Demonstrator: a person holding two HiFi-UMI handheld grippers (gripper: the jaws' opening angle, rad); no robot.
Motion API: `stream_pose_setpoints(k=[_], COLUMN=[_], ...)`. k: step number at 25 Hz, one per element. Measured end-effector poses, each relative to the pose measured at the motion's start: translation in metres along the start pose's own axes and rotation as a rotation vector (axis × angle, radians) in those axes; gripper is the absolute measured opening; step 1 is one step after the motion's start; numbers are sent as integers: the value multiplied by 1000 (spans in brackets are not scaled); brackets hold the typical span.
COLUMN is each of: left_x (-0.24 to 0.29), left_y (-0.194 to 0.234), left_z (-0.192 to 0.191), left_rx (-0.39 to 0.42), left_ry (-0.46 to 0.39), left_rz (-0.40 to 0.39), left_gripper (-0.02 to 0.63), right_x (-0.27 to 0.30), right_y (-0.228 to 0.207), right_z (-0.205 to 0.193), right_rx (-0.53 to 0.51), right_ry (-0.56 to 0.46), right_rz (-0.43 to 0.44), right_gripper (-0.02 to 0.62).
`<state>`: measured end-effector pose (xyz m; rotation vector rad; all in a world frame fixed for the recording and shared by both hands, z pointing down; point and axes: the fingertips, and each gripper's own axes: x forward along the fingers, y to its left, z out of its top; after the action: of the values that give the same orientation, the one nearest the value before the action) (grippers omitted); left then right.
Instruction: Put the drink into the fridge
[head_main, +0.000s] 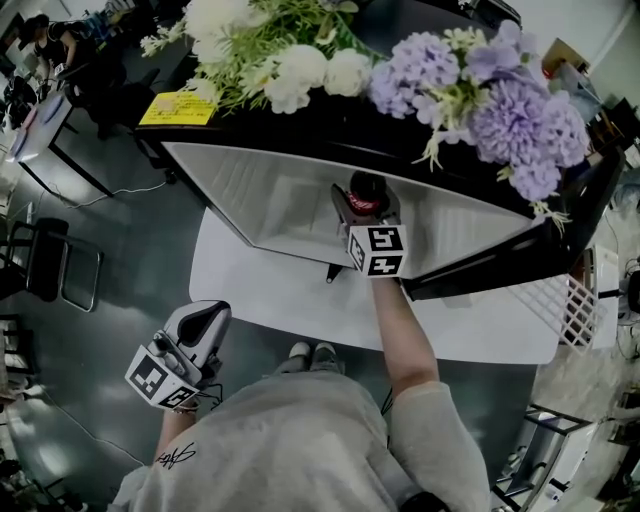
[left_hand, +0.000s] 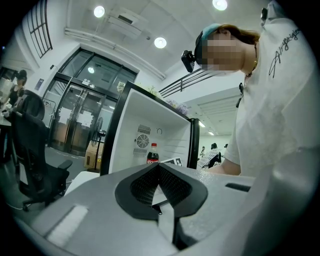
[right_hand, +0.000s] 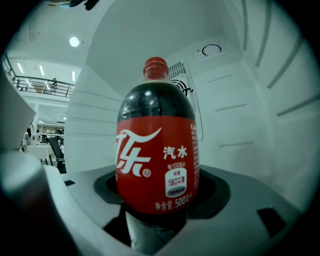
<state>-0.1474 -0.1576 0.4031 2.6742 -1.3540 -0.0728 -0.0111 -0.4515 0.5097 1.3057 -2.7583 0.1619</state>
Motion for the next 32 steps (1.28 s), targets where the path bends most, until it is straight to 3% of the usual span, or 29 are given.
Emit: stream_pose_setpoints(k=[32], left_x=[-3], left_y=[-11], left_z=[5], left_rx=[2], left_ry=[-27], left_rz=[-27], left_gripper=[3], right_x=[-8], right_y=[1], right_z=[-10], right_rx=[-17], right_ry=[61], right_rz=[-12], right_gripper=[314])
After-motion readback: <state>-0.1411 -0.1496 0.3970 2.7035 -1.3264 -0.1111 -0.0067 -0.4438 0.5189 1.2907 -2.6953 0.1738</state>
